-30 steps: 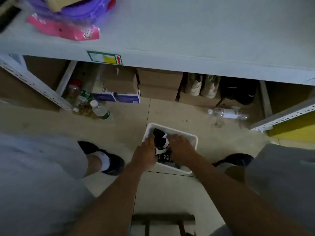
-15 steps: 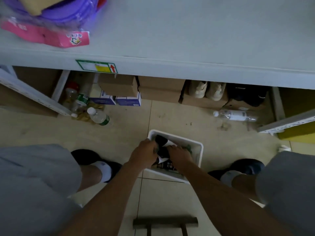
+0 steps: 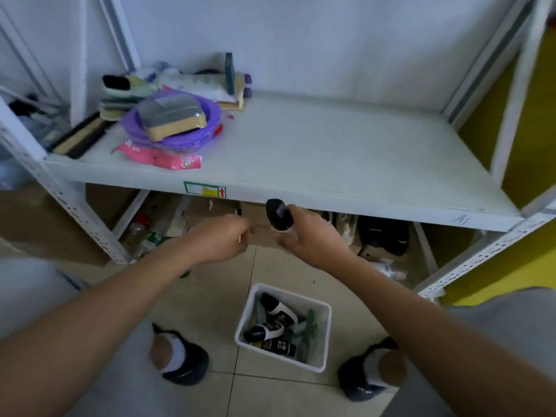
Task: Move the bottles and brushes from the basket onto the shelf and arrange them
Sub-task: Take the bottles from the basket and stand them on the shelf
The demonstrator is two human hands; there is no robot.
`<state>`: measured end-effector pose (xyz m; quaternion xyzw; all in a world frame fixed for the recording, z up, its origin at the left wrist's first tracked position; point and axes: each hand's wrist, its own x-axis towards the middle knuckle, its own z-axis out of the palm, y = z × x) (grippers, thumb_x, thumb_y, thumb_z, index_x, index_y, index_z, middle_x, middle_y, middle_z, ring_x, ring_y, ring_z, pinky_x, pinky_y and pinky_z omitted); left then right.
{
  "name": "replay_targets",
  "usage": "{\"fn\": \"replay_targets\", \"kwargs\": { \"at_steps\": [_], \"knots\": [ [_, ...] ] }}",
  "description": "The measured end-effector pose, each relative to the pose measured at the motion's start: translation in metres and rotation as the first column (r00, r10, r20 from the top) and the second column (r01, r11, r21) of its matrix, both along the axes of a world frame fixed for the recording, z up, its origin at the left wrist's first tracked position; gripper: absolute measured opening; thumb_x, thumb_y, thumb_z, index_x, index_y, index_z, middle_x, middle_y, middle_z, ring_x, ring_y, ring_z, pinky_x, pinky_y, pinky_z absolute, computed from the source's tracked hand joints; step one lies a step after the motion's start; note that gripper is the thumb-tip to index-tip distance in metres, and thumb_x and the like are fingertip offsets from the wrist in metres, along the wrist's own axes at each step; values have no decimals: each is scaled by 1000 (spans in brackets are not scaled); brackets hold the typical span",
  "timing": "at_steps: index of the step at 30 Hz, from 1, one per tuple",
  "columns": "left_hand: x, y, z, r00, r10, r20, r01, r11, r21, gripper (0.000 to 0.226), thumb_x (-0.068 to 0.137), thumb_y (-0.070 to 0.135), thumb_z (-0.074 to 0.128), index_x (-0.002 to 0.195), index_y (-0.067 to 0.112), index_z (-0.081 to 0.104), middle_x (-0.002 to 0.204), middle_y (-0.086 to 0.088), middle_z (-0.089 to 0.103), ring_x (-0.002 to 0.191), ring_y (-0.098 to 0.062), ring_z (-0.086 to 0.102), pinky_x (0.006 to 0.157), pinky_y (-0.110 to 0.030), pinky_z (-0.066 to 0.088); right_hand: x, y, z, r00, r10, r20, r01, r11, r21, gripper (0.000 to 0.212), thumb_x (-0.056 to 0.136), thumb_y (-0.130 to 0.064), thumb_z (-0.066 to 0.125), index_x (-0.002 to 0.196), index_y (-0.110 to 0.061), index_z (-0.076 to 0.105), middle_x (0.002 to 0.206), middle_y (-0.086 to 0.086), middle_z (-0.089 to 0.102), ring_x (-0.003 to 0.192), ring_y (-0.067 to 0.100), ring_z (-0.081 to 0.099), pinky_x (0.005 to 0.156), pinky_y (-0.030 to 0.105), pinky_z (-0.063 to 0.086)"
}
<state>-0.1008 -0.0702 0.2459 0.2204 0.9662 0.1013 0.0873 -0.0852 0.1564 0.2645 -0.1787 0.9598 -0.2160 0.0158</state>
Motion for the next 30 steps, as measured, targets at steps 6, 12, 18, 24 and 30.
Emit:
{"fn": "replay_targets", "kwargs": {
  "at_steps": [6,12,18,24,30],
  "knots": [
    [-16,-12,60,919,-146,-367,191,977,90,32,95,24,61,127,25,61,116,7,65,96,-11,63,74,-28,51,-52,-9,95,990,-142,-19,124,914,-387,35,88,-33,68,119,-21,57,103,-3,66,84,11,60,66,22,49],
    [-57,-18,60,921,-28,-388,146,949,278,38,98,27,59,135,26,53,129,9,58,106,-1,53,74,-8,34,-160,-19,86,963,-267,43,258,855,-451,36,88,-21,67,122,-17,57,110,3,66,92,20,63,76,36,55],
    [-89,-23,54,888,-7,-460,164,939,303,40,97,26,58,136,25,48,131,7,54,106,-9,59,70,-17,48,-265,-39,41,916,-384,118,383,746,-545,37,92,-15,55,129,-18,51,109,3,61,95,23,62,80,40,59],
    [-101,-30,53,880,0,-474,173,931,321,42,95,22,62,136,20,51,126,3,59,100,-11,62,67,-20,54,-326,-61,34,907,-376,188,415,736,-534,38,93,-16,56,128,-15,42,116,7,58,101,27,62,79,43,60],
    [-91,-35,44,875,-44,-482,170,960,221,44,95,20,63,137,18,50,121,0,64,96,-14,64,65,-25,56,-281,-52,31,890,-324,320,446,764,-467,77,93,-26,65,150,-32,14,145,9,37,118,34,52,78,46,62]
  ]
}}
